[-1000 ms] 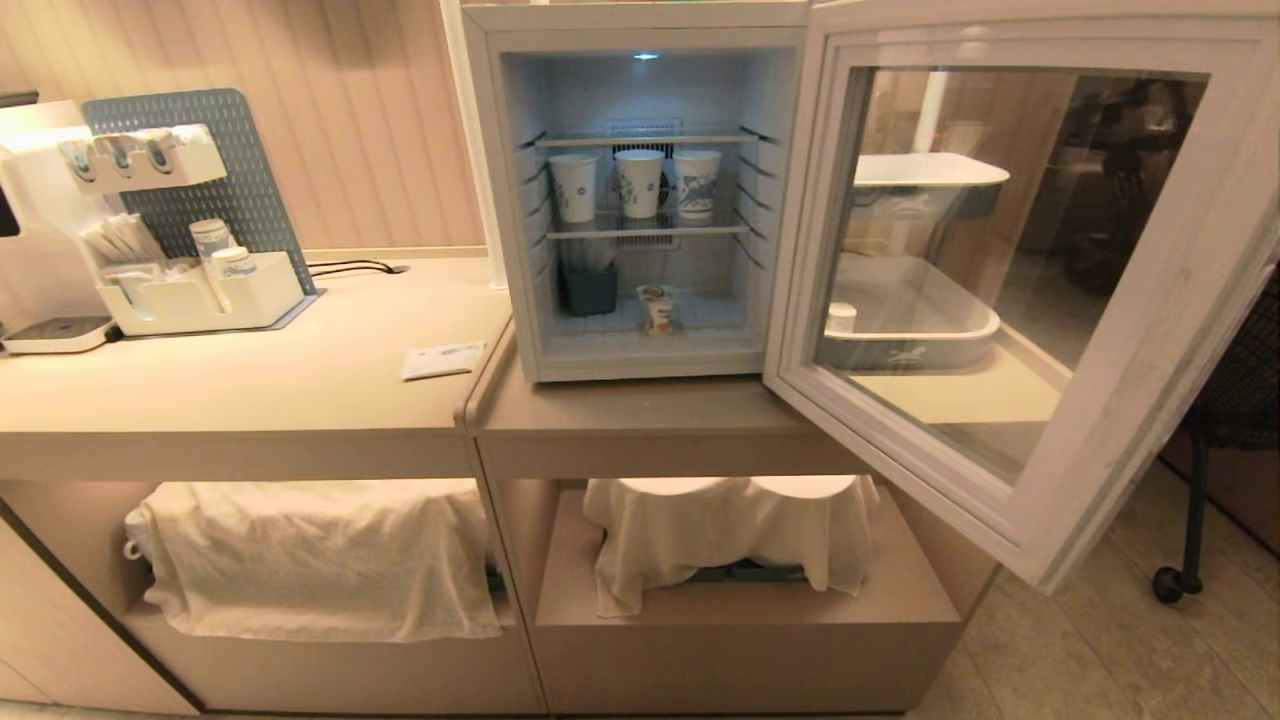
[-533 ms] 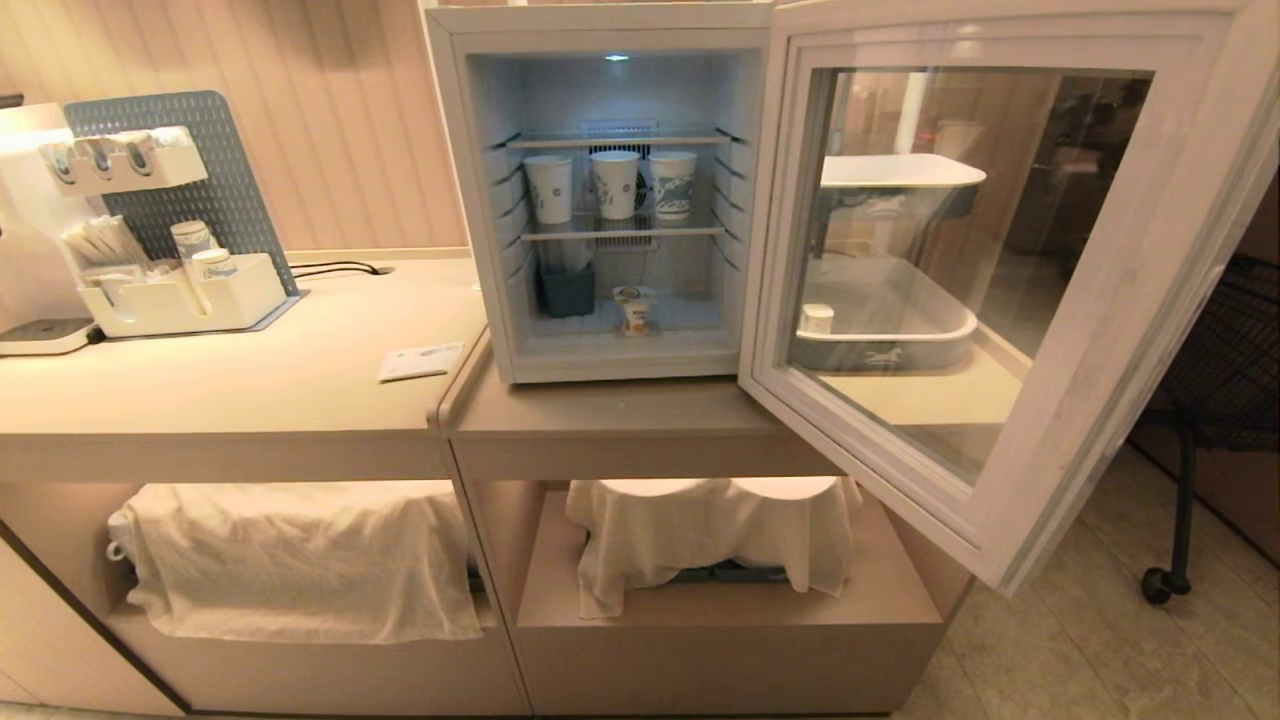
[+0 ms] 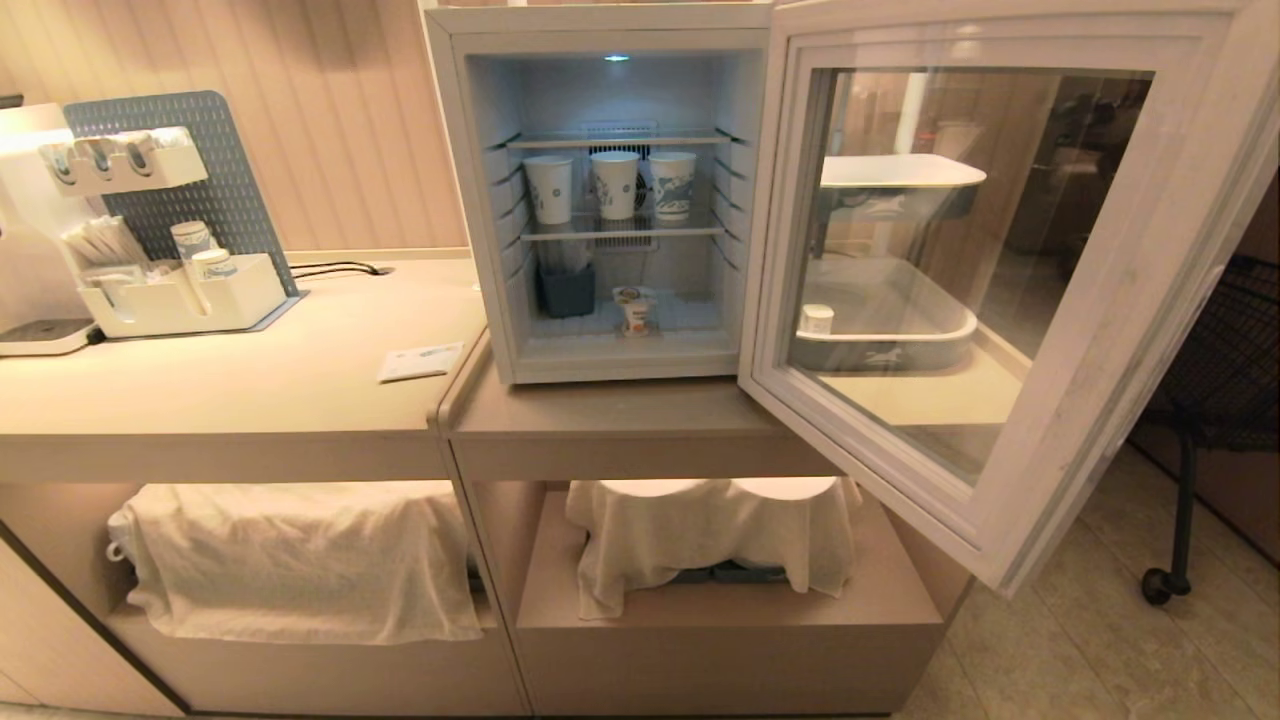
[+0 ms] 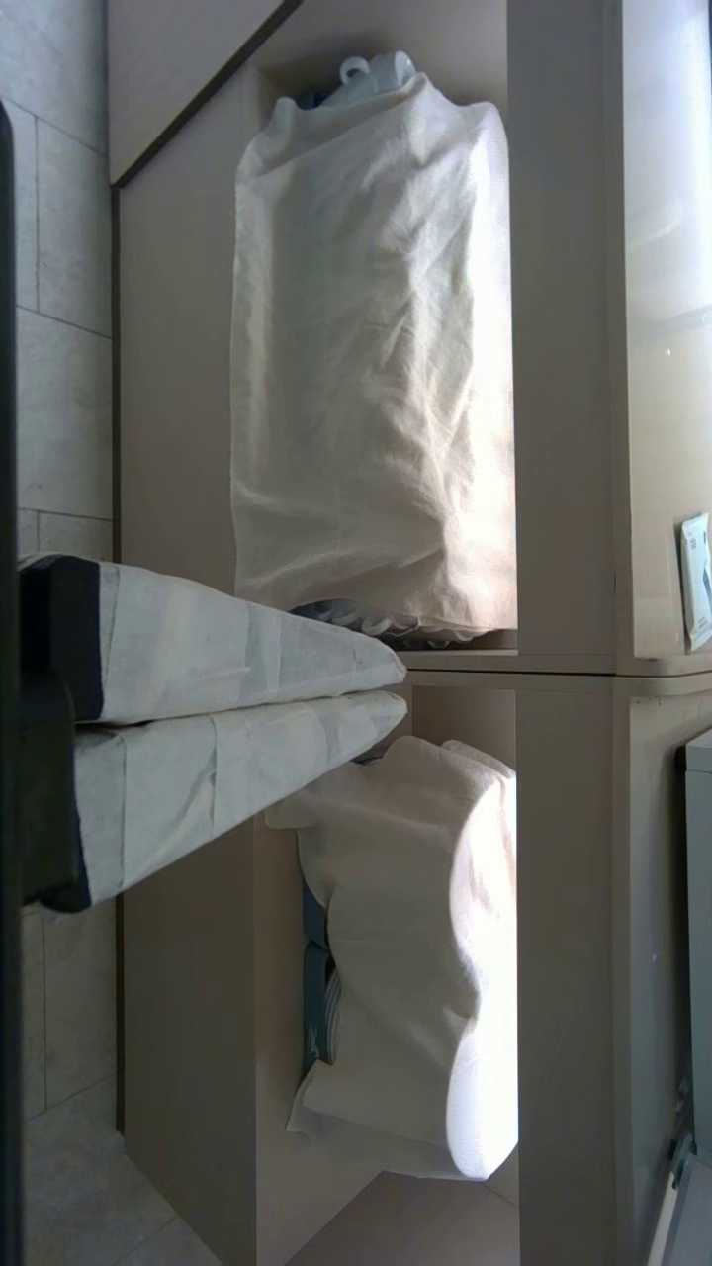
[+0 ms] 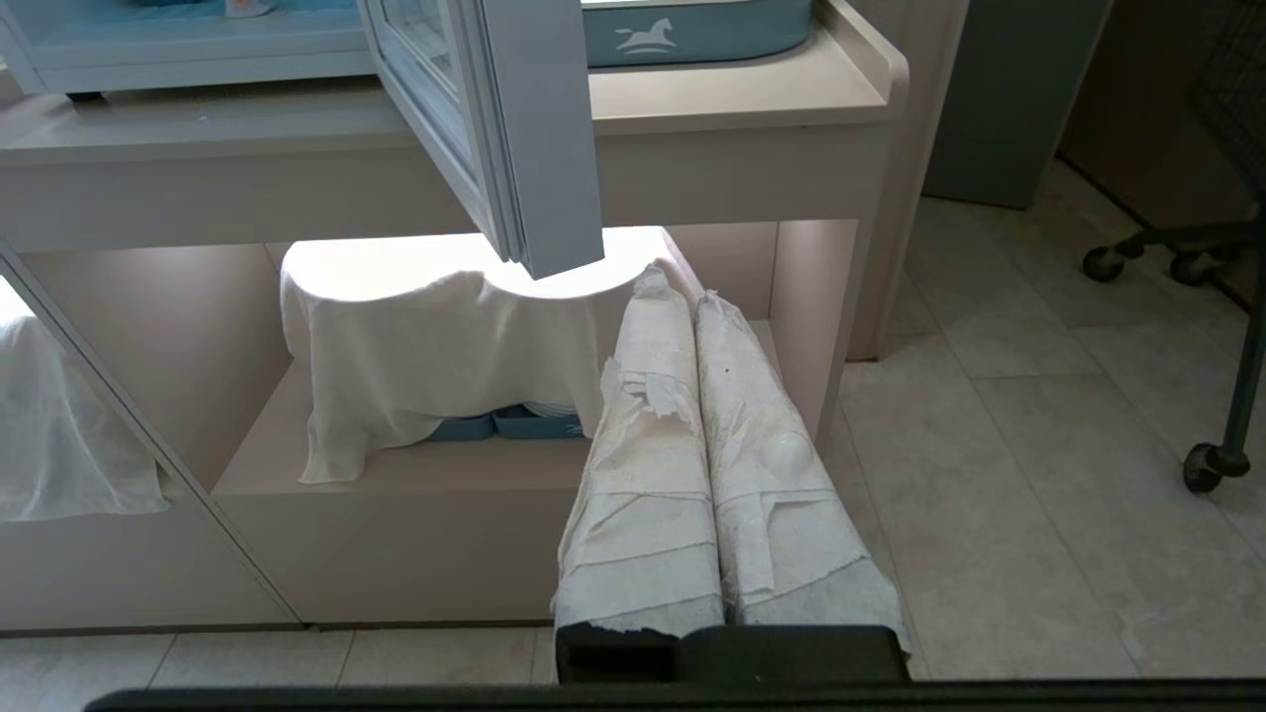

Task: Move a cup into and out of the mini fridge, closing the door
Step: Close the freezer door

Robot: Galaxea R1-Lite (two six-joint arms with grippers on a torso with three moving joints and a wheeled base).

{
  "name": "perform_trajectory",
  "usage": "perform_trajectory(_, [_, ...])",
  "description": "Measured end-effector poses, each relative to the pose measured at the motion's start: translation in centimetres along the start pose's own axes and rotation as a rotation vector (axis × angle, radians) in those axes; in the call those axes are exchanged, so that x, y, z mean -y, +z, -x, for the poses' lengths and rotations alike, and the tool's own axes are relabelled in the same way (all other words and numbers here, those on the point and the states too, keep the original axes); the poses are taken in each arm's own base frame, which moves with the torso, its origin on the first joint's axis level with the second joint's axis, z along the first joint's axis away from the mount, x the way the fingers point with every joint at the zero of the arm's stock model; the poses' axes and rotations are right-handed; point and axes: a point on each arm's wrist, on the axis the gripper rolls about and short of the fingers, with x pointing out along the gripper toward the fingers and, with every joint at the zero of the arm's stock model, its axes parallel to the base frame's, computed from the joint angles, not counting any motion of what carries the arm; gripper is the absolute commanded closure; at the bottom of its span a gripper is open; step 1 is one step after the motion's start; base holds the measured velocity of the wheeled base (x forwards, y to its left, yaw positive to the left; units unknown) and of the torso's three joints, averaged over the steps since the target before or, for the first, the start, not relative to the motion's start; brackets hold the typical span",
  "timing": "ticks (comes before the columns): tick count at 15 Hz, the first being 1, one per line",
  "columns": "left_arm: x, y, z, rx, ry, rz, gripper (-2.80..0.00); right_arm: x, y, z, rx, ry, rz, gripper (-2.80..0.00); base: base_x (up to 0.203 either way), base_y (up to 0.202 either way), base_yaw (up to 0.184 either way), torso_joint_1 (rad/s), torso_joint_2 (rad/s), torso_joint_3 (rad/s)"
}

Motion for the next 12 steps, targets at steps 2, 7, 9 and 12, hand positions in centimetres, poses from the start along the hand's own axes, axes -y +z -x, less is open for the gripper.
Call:
perform_trajectory(2, [0.0,0.0,0.0,0.0,0.0,0.0,0.0,0.0,0.0,0.0,-0.001,-0.002,-0.001,0.0,0.0,0.0,0.0,0.0,0.0,0.0])
perform_trajectory(7, [0.0,0.0,0.0,0.0,0.0,0.0,0.0,0.0,-0.1,0.1,-0.022,0.001,0.011,0.0,0.0,0.0,0.0,0.0,0.0,0.0])
perform_trajectory(9, [0.0,0.0,0.0,0.0,0.0,0.0,0.0,-0.1,1.1,0.5,-0.011,0.031,0.009,0.0,0.0,0.0,0.0,0.0,0.0,0.0])
perform_trajectory(12, [0.0,0.0,0.0,0.0,0.0,0.0,0.0,-0.2,3.4,1.5,-0.09,0.109,0.004,0.0,0.0,0.0,0.0,0.0,0.0,0.0])
